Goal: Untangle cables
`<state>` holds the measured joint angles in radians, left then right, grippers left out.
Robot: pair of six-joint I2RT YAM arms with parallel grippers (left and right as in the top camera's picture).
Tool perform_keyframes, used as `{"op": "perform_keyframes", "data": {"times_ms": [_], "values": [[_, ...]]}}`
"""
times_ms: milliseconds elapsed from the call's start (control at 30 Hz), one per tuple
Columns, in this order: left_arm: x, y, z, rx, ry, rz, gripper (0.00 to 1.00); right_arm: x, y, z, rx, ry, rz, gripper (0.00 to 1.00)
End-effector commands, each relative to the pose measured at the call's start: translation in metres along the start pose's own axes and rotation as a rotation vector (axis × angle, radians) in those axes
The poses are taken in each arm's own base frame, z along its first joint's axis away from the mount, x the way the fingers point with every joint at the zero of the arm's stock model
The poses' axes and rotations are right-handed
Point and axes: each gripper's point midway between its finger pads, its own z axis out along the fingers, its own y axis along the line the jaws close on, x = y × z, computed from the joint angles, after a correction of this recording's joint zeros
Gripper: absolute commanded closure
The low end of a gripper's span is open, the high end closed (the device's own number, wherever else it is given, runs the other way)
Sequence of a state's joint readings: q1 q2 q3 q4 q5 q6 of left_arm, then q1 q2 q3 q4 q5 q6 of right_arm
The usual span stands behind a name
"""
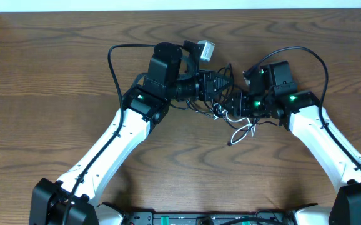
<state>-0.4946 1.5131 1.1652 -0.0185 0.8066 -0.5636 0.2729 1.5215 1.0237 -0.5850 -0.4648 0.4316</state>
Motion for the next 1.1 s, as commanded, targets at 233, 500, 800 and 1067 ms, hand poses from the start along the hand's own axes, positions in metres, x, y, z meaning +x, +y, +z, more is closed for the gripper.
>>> {"op": "perform_keyframes", "data": {"times_ms": [233,500,800,1067], "values": [[-0.003,-0.006,-0.002,0.018,-0.004,0.034,0.92,0.026,-0.028,0.002,0.140,0.077,0.216,0.58],[-0.002,-0.006,-0.002,0.016,-0.002,0.041,0.92,0.045,-0.033,-0.001,0.163,0.152,0.185,0.47],[-0.002,-0.006,-0.002,0.015,0.000,0.040,0.93,0.044,-0.029,-0.001,0.111,0.176,-0.147,0.36],[-0.002,-0.006,-0.002,0.015,0.000,0.040,0.92,0.064,-0.024,-0.004,0.051,0.261,-0.282,0.34]]}}
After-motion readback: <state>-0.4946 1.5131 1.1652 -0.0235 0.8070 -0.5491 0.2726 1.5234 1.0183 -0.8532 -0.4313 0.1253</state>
